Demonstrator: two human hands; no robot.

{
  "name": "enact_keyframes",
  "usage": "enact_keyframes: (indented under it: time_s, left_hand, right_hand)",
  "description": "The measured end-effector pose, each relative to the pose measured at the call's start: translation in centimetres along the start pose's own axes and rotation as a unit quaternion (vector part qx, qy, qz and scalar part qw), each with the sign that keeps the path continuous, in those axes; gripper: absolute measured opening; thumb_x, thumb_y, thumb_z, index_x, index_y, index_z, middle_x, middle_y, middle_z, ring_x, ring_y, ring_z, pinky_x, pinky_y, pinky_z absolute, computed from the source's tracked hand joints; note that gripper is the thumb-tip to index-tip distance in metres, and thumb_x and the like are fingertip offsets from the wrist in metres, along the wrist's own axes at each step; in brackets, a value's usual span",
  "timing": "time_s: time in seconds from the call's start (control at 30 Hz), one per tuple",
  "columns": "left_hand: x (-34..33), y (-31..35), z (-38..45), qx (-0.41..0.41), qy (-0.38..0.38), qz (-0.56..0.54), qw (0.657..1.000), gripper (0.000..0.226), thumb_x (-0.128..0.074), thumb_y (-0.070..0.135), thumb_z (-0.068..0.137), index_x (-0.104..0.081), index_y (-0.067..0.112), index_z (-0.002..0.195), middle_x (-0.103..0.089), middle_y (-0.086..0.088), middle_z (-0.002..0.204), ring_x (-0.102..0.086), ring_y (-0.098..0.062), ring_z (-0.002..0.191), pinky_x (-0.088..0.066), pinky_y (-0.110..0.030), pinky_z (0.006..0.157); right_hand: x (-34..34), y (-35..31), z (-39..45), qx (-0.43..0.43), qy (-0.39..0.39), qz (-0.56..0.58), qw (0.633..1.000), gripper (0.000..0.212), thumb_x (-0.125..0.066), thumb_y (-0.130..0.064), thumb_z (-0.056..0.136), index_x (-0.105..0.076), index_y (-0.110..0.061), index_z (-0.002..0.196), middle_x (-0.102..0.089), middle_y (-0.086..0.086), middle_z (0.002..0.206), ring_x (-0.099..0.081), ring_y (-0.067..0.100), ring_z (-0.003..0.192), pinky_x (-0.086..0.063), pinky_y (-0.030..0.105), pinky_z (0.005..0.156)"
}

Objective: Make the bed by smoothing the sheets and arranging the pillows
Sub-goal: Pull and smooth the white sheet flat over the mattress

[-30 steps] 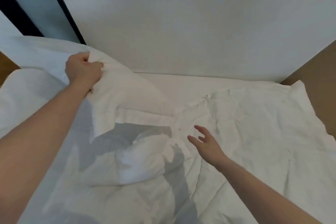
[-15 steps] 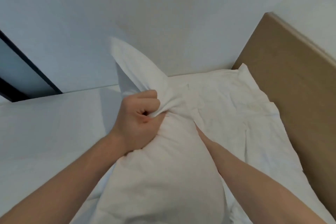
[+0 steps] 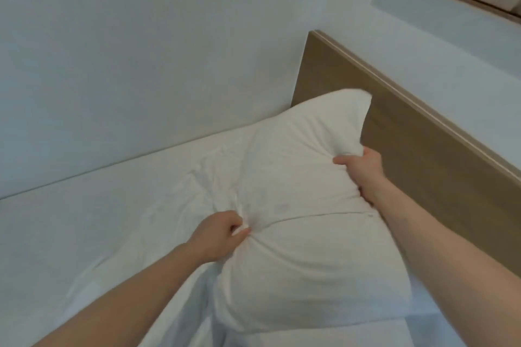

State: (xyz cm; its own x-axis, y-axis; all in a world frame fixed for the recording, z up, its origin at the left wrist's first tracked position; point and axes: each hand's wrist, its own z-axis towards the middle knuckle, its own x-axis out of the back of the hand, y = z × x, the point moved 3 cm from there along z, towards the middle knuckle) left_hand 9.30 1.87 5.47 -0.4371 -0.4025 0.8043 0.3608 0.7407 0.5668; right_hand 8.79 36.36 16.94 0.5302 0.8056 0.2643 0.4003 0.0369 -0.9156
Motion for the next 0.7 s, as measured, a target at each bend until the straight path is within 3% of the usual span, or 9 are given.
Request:
enact_keyframes:
  time_s: [0.1,0.17,0.27,0.33,0.4,0.47,0.53,0.6,0.7]
  left_hand:
    - [-4.1,3.7,3.3,0.019,-0.117,0.007,0.993,0.019,-0.06,0.052,0.092,-0.062,0.034,0.087,-0.061,0.015,0.104,-0.058,-0.006,0.084,-0.049,-0.031,0.083]
    - [-4.5,4.5,5.2,0.025,-0.148,0.005,0.989,0.016,-0.062,0.05,0.092,-0.065,0.036,0.1,-0.062,0.017,0.114,-0.06,-0.004,0.091,-0.049,-0.028,0.087]
    - [-2.9,3.9,6.9,0.061,-0.119,0.015,0.991,0.015,-0.063,0.049,0.09,-0.068,0.037,0.097,-0.064,0.019,0.109,-0.063,-0.004,0.09,-0.05,-0.028,0.084]
    - [-1.8,2.4,7.0,0.096,-0.092,0.033,0.991,0.012,-0.063,0.047,0.089,-0.067,0.036,0.094,-0.063,0.018,0.108,-0.062,-0.004,0.09,-0.047,-0.026,0.081]
    - [-0.9,0.5,6.2,0.138,-0.074,0.041,0.987,0.011,-0.063,0.046,0.088,-0.066,0.037,0.092,-0.061,0.018,0.108,-0.062,-0.004,0.09,-0.048,-0.027,0.081]
    - [0.0,-1.8,4.7,0.182,-0.053,0.042,0.981,0.009,-0.064,0.047,0.089,-0.064,0.037,0.092,-0.058,0.018,0.109,-0.062,-0.004,0.09,-0.049,-0.029,0.083]
    - [0.8,-4.2,2.5,0.228,-0.03,0.036,0.972,0.008,-0.064,0.046,0.09,-0.063,0.039,0.094,-0.056,0.017,0.111,-0.063,-0.004,0.09,-0.05,-0.03,0.084]
    - [1.8,-7.1,-0.5,0.28,-0.007,0.038,0.959,0.009,-0.064,0.045,0.09,-0.062,0.039,0.098,-0.054,0.015,0.116,-0.062,-0.005,0.09,-0.051,-0.032,0.087]
    - [3.6,-12.3,-7.0,0.38,0.024,0.05,0.923,0.017,-0.063,0.043,0.092,-0.061,0.038,0.108,-0.052,0.012,0.127,-0.062,-0.01,0.097,-0.05,-0.033,0.091]
  right_hand:
    - [5.0,-0.2,3.2,0.05,0.004,-0.081,0.995,0.027,-0.081,0.001,0.074,-0.072,-0.017,0.092,-0.069,-0.001,0.08,-0.06,0.013,0.064,-0.047,0.024,0.058]
    - [8.1,0.7,5.2,0.063,-0.006,-0.142,0.988,0.018,-0.082,-0.004,0.075,-0.072,-0.017,0.084,-0.066,0.003,0.072,-0.056,0.014,0.06,-0.043,0.027,0.056]
    - [12.3,4.2,9.2,0.079,0.027,-0.284,0.955,0.018,-0.083,-0.018,0.074,-0.068,-0.009,0.074,-0.068,0.008,0.069,-0.063,0.023,0.065,-0.046,0.034,0.059]
    - [13.4,6.7,11.2,0.094,0.057,-0.379,0.919,0.02,-0.074,-0.019,0.078,-0.057,-0.012,0.07,-0.064,0.008,0.071,-0.064,0.035,0.076,-0.046,0.039,0.064]
    - [11.8,8.1,11.6,0.102,0.075,-0.446,0.886,0.012,-0.067,-0.012,0.08,-0.06,-0.022,0.084,-0.065,0.007,0.094,-0.061,0.035,0.093,-0.047,0.042,0.077]
    - [7.0,9.3,11.2,0.116,0.012,-0.485,0.866,0.034,-0.068,-0.013,0.081,-0.059,-0.023,0.113,-0.058,0.007,0.119,-0.055,0.032,0.109,-0.045,0.044,0.091]
    - [0.8,10.4,9.9,0.139,-0.102,-0.465,0.868,0.049,-0.069,-0.016,0.083,-0.053,-0.022,0.129,-0.051,0.007,0.131,-0.05,0.03,0.118,-0.044,0.042,0.097]
    - [-5.6,11.2,7.5,0.165,-0.199,-0.434,0.863,0.054,-0.068,-0.02,0.085,-0.048,-0.023,0.134,-0.047,0.004,0.136,-0.048,0.027,0.124,-0.045,0.04,0.099]
    - [-14.6,12.3,2.8,0.21,-0.315,-0.431,0.819,0.057,-0.067,-0.025,0.087,-0.042,-0.027,0.138,-0.042,0.0,0.141,-0.049,0.023,0.126,-0.046,0.037,0.098]
